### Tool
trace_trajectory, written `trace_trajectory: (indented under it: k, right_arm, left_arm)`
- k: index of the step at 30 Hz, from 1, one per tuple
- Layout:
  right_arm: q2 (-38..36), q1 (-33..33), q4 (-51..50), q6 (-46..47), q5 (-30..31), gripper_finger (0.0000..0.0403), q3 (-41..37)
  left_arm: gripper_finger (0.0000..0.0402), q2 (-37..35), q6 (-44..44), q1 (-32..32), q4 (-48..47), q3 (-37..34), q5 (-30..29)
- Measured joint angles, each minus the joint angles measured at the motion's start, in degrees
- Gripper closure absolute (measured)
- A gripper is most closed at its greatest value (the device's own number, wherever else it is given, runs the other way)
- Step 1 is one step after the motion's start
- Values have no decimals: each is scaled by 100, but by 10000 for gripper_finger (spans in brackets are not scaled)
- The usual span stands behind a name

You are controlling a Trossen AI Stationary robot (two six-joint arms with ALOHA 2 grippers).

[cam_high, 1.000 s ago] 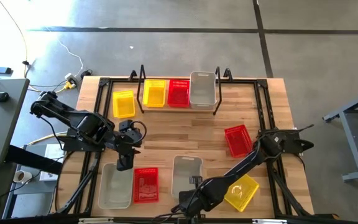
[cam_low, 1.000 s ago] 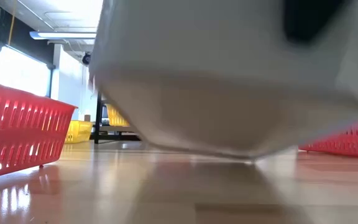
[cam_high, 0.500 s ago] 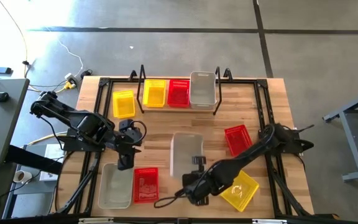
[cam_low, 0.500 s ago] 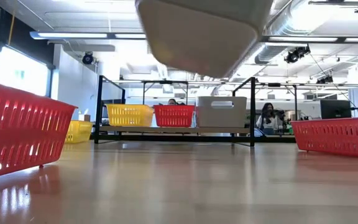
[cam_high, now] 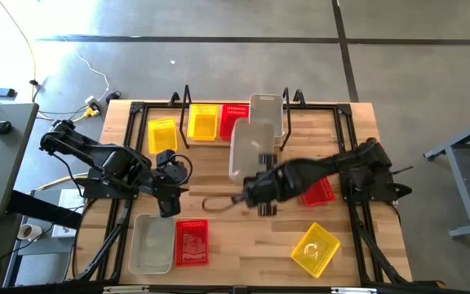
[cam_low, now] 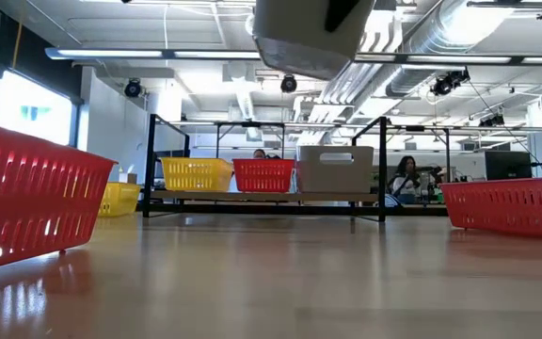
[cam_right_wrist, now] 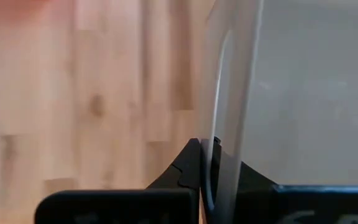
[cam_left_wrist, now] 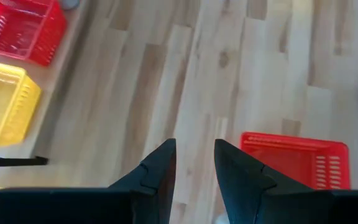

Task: Stack baskets on shelf by color
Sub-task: Stack the right white bin on top of the white bin on the shelf

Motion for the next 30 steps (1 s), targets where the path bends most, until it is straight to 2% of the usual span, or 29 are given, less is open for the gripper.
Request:
trace_trajectory:
  k: [8, 22, 26, 30]
  right_arm:
    - [-500, -984, -115, -855, 9, 403, 0]
    - [-1199, -2482, -157, -1989, 35, 403, 0]
    - [-1216, -2802, -167, -2487, -249, 403, 0]
    - [-1227, -3028, 35, -2580, -464, 403, -194]
  left_arm:
    - [302, -88, 696, 553, 26, 2, -9]
    - [302, -177, 1873, 1986, 62, 2, -11]
    - [302, -177, 2100, 2279, 209, 2, 31]
    - [303, -175, 2359, 2533, 484, 2, 276]
